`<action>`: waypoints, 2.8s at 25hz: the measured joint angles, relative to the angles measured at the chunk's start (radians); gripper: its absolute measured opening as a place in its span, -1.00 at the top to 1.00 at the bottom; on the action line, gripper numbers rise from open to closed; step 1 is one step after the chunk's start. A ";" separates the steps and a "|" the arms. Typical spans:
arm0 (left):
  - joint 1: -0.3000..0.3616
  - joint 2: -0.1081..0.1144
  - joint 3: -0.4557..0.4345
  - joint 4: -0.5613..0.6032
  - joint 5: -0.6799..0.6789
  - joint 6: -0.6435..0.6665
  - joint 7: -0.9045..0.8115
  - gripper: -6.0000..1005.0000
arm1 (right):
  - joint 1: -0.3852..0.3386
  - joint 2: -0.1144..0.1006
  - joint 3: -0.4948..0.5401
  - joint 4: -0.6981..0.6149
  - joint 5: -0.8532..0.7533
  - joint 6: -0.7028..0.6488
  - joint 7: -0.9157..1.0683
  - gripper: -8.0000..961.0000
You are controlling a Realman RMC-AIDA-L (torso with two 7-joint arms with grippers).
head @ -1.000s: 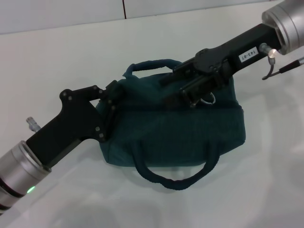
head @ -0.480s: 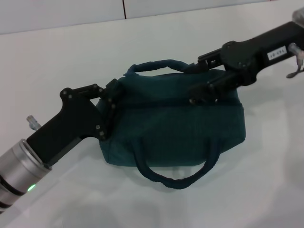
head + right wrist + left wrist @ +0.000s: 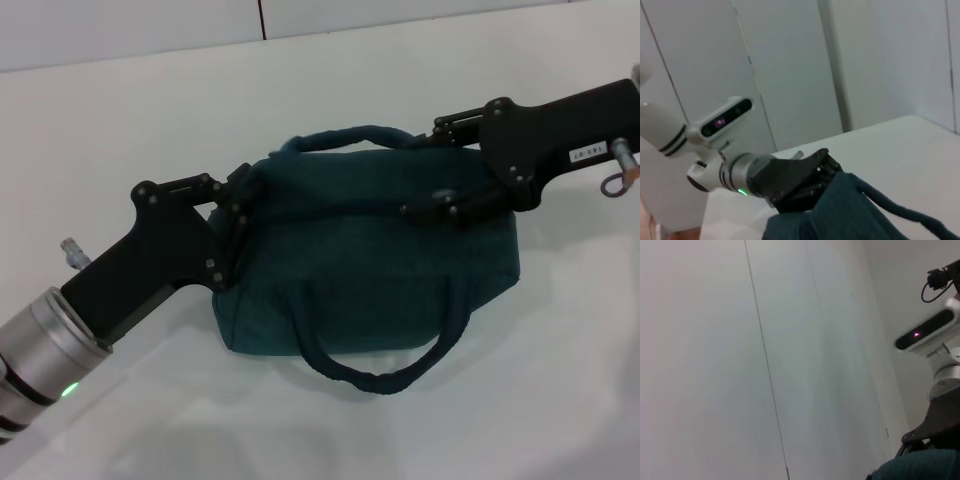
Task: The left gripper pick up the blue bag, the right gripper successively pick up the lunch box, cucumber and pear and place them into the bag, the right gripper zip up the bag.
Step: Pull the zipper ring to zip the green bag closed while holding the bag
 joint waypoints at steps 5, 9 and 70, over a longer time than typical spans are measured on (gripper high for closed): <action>-0.005 0.000 0.000 0.000 0.000 -0.009 -0.005 0.87 | -0.009 -0.004 -0.007 -0.009 -0.024 -0.018 -0.015 -0.66; -0.007 0.000 0.000 0.000 0.000 -0.011 -0.010 0.87 | -0.020 0.004 0.042 -0.020 -0.019 -0.023 -0.050 -0.66; -0.042 0.001 0.000 0.000 -0.003 -0.036 -0.011 0.88 | -0.062 -0.015 0.203 0.127 -0.106 -0.231 -0.187 -0.63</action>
